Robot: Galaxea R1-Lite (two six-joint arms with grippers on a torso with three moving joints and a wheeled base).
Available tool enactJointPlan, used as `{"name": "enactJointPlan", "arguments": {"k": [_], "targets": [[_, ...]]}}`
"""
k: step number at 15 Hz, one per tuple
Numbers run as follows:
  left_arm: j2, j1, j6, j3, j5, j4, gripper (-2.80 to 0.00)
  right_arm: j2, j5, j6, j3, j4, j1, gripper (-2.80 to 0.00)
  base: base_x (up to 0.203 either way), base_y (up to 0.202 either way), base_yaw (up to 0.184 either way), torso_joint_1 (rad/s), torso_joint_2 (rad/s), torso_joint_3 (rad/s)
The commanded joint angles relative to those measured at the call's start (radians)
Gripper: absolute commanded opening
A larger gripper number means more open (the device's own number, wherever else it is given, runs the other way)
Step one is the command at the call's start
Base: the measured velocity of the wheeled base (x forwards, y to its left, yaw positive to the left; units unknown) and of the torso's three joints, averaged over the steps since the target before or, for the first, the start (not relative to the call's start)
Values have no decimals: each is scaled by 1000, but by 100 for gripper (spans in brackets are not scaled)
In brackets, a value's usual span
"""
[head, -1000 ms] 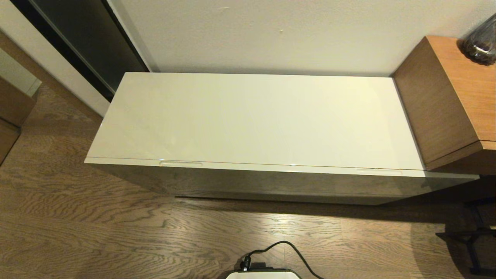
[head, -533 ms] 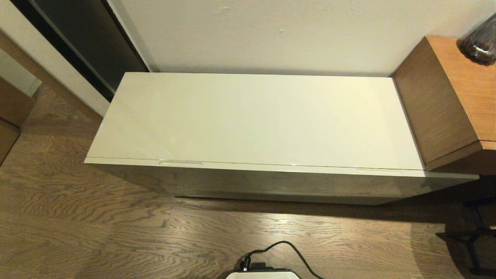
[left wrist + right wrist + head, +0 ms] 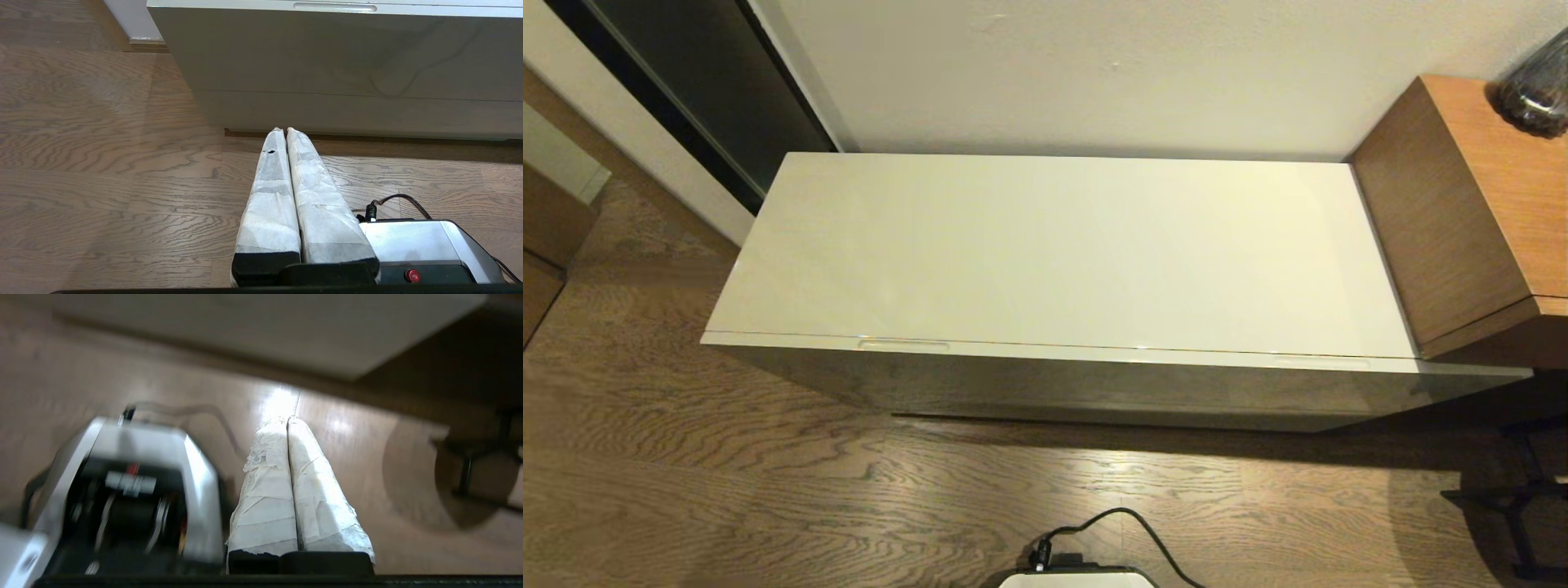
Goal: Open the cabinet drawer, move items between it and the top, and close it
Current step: Open the drawer
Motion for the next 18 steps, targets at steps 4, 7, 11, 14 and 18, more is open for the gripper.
{"name": "enactJointPlan", "arguments": {"k": [4, 7, 11, 14, 18], "targets": [[2, 0, 0, 0, 0, 0, -280, -188, -4, 5, 231, -110, -1, -280, 0, 0, 0, 0, 0, 0], [2, 0, 0, 0, 0, 0, -280, -201, -9, 13, 270, -131, -4, -280, 0, 0, 0, 0, 0, 0], [2, 0, 0, 0, 0, 0, -280, -201, -10, 69, 273, -123, -4, -280, 0, 0, 0, 0, 0, 0], [2, 0, 0, 0, 0, 0, -280, -201, -19, 81, 280, -152, -4, -280, 0, 0, 0, 0, 0, 0], [2, 0, 0, 0, 0, 0, -280, -201, -37, 92, 418, -474, -4, -280, 0, 0, 0, 0, 0, 0]]}}
